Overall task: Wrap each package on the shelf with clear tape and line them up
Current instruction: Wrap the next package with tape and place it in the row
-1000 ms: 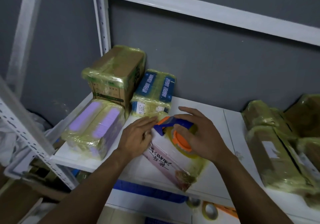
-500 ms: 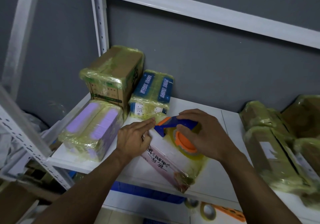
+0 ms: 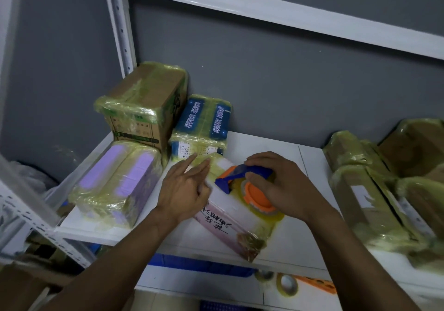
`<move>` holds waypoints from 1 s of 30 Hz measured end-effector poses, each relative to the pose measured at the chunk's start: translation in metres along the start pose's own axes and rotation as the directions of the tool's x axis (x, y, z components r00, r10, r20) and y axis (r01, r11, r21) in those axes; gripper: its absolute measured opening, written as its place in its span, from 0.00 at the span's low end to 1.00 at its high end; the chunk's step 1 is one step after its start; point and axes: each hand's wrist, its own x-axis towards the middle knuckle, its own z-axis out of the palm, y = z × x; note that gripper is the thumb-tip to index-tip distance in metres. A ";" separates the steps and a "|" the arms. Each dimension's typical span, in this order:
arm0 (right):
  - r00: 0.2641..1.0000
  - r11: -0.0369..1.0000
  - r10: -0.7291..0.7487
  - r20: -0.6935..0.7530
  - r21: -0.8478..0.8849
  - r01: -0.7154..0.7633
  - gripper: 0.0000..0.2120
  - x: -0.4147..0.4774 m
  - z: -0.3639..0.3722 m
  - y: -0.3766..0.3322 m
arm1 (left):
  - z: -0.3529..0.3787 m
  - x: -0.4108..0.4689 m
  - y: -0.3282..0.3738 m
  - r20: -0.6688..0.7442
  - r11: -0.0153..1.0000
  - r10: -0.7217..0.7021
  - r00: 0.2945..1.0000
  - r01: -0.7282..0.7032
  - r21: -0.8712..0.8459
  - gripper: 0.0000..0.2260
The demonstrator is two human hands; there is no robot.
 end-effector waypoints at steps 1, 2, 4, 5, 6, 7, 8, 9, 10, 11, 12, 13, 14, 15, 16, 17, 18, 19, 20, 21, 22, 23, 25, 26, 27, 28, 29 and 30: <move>1.000 1.000 0.000 0.001 0.004 0.000 0.10 -0.001 0.001 0.000 | 0.001 0.000 0.002 0.032 0.999 0.044 0.999 -0.044 -0.012 0.26; 1.000 1.000 -0.004 0.003 -0.001 0.004 0.11 -0.003 0.003 0.000 | 0.002 -0.001 0.004 0.055 0.997 0.076 0.996 -0.074 -0.036 0.26; 1.000 1.000 -0.019 -0.003 -0.008 0.019 0.12 -0.005 0.004 0.000 | 0.002 -0.003 0.007 0.053 0.995 0.087 0.995 -0.083 -0.063 0.26; 1.000 1.000 -0.024 -0.007 -0.009 0.024 0.12 -0.006 0.004 0.000 | 0.002 -0.003 0.008 0.032 0.995 0.083 0.996 -0.080 -0.062 0.25; 1.000 1.000 -0.026 -0.011 -0.011 0.026 0.12 -0.008 0.003 0.000 | 0.002 -0.004 0.009 0.013 0.995 0.079 0.997 -0.078 -0.060 0.24; 1.000 1.000 -0.027 -0.014 -0.016 0.026 0.12 -0.009 0.003 0.000 | 0.003 -0.004 0.010 0.002 0.995 0.076 0.997 -0.076 -0.058 0.24; 0.999 0.999 -0.028 -0.017 -0.021 0.027 0.12 -0.009 0.002 0.000 | 0.003 -0.004 0.010 -0.007 0.996 0.077 0.997 -0.078 -0.053 0.23; 0.999 0.999 -0.030 -0.018 -0.030 0.029 0.12 -0.010 0.002 0.001 | 0.003 -0.004 0.011 -0.016 0.995 0.083 0.996 -0.084 -0.046 0.23; 0.999 0.999 -0.031 -0.018 -0.041 0.030 0.12 -0.010 0.002 0.001 | 0.003 -0.004 0.011 -0.022 0.995 0.087 0.996 -0.088 -0.039 0.23; 0.999 0.998 -0.032 -0.014 -0.053 0.031 0.12 -0.010 0.001 0.000 | 0.004 -0.004 0.011 -0.024 0.996 0.087 0.996 -0.088 -0.032 0.23; 0.999 0.998 -0.033 -0.007 -0.062 0.032 0.13 -0.010 0.001 -0.001 | 0.004 -0.005 0.011 -0.025 0.996 0.087 0.996 -0.087 -0.024 0.23; 0.999 0.997 -0.033 -0.001 -0.064 0.033 0.13 -0.009 0.000 -0.002 | 0.003 -0.005 0.011 -0.028 0.996 0.089 0.996 -0.089 -0.016 0.23; 0.999 0.998 -0.032 0.003 -0.059 0.032 0.14 -0.009 -0.001 -0.002 | 0.003 -0.005 0.011 -0.034 0.996 0.091 0.995 -0.092 -0.011 0.22; 1.000 0.998 -0.029 0.004 -0.049 0.029 0.14 -0.010 -0.003 -0.002 | 0.003 -0.006 0.011 -0.041 0.996 0.094 0.995 -0.094 -0.008 0.22; 1.000 0.999 -0.026 0.003 -0.039 0.026 0.14 -0.011 -0.003 -0.001 | 0.003 -0.006 0.011 -0.050 0.995 0.095 0.994 -0.096 -0.006 0.22; 1.000 0.999 -0.026 0.002 -0.039 0.026 0.13 -0.012 -0.004 -0.001 | 0.004 -0.006 0.012 -0.061 0.995 0.097 0.993 -0.097 -0.005 0.22; 1.000 0.999 -0.025 0.003 -0.046 0.026 0.13 -0.014 -0.004 -0.001 | 0.004 -0.006 0.012 -0.070 0.995 0.096 0.993 -0.097 -0.007 0.22; 1.000 0.998 -0.025 0.003 -0.053 0.025 0.13 -0.015 -0.004 -0.001 | 0.004 -0.006 0.011 -0.074 0.995 0.094 0.993 -0.095 -0.010 0.21; 1.000 0.998 -0.025 0.002 -0.057 0.025 0.13 -0.016 -0.003 -0.001 | 0.004 -0.006 0.011 -0.076 0.995 0.093 0.993 -0.094 -0.013 0.21; 1.000 0.998 -0.027 -0.003 -0.061 0.027 0.13 -0.018 -0.004 -0.001 | 0.005 -0.006 0.011 -0.078 0.995 0.095 0.992 -0.096 -0.013 0.21; 0.999 0.997 -0.031 -0.010 -0.065 0.030 0.12 -0.019 -0.005 -0.001 | 0.005 -0.006 0.011 -0.078 0.995 0.097 0.992 -0.099 -0.011 0.21; 0.999 0.997 -0.034 -0.017 -0.070 0.033 0.12 -0.021 -0.007 -0.001 | 0.005 -0.006 0.011 -0.075 0.995 0.098 0.992 -0.099 -0.010 0.21; 0.999 0.995 -0.035 -0.013 -0.093 0.033 0.12 -0.023 -0.010 -0.001 | 0.005 -0.006 0.010 -0.068 0.995 0.099 0.993 -0.100 -0.013 0.21; 1.000 0.995 -0.030 -0.009 -0.100 0.029 0.12 -0.025 -0.011 -0.001 | 0.005 -0.006 0.009 -0.064 0.995 0.101 0.993 -0.102 -0.013 0.21; 1.000 0.994 -0.024 -0.012 -0.103 0.023 0.12 -0.027 -0.012 -0.001 | 0.006 -0.006 0.008 -0.059 0.995 0.102 0.993 -0.103 -0.012 0.21; 1.000 0.994 -0.020 -0.019 -0.106 0.018 0.12 -0.029 -0.013 -0.001 | 0.007 -0.006 0.008 -0.052 0.995 0.101 0.994 -0.101 -0.010 0.21; 1.000 0.994 -0.019 -0.022 -0.112 0.017 0.11 -0.030 -0.013 -0.001 | 0.008 -0.006 0.007 -0.047 0.995 0.098 0.994 -0.099 -0.008 0.21; 1.000 0.993 -0.020 -0.017 -0.119 0.018 0.11 -0.031 -0.012 -0.002 | 0.008 -0.006 0.007 -0.043 0.995 0.098 0.994 -0.099 -0.007 0.21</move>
